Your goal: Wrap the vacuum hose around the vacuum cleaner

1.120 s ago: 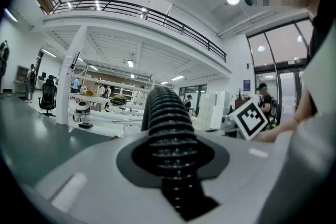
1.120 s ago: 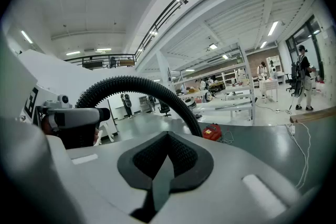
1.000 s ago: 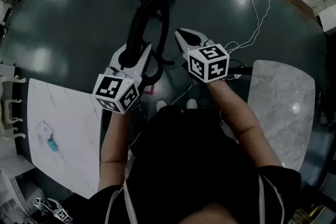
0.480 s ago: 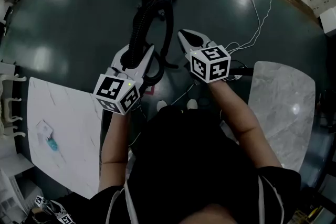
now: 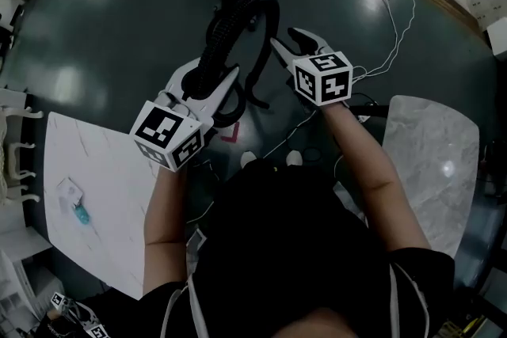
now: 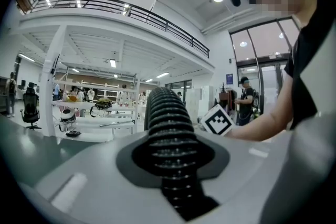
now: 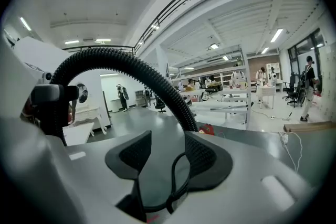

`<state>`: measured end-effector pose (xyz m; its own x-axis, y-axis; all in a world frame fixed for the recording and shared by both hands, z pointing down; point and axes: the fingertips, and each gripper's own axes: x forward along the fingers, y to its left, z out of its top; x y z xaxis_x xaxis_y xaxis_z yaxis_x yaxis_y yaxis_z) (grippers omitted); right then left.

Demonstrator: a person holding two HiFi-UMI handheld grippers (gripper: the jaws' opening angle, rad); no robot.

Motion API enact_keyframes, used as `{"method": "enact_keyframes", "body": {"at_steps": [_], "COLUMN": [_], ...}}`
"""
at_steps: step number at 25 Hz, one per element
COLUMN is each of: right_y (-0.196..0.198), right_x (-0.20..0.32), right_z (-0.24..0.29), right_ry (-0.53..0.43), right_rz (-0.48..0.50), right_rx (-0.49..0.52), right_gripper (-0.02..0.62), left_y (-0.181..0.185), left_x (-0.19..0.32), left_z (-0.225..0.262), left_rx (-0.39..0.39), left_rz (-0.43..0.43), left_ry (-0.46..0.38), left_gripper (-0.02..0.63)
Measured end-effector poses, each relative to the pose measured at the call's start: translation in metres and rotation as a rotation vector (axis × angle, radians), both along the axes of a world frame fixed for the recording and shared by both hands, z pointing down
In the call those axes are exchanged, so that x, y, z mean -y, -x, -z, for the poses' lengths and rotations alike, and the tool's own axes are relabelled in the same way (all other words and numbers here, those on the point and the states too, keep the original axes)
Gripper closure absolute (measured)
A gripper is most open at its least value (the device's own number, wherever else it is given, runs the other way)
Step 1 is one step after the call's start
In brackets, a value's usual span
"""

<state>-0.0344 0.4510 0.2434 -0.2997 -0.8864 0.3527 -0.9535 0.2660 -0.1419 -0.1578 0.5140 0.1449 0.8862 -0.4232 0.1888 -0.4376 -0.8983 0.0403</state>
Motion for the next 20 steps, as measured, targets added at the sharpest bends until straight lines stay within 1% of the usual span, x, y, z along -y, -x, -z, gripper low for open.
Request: {"method": "enact_keyframes", "body": {"at_steps": [3,7,12,15,20], "right_y": [-0.003,-0.004,0.009,0.019,0.027], "right_x": [0.015,0.032,0.054,0.065,0.078], "right_z": [0.011,0.030,0.044,0.049,0.053], "right_ry": [-0.025,-0.061,-0.088,-0.103,-0.134], "right_rz": [-0.005,0.012,0.040,0.042,0.033], "right_rx": [-0.029,-0.011,-0.082,-0.122,-0.250], "right_gripper": [0.362,0.317,0.216,0.206,0.201], "left_y": [0.005,0.012,0.016,0.018,0.027], "left_x": [0.002,0.003,0.009,0.008,0.001], "left_z": [0.005,0.009,0.016,0.020,0.020], "left_rx": [0.018,0.041,0.047,0.048,0.044], "left_rz": [-0.033,-0.080,-0.131,-0.169,-0.246], "left_ry": [-0.017,-0.031,-0.040,-0.048,-0.064], "left_gripper": [0.489,0.489,0.488,0.489,0.489]}}
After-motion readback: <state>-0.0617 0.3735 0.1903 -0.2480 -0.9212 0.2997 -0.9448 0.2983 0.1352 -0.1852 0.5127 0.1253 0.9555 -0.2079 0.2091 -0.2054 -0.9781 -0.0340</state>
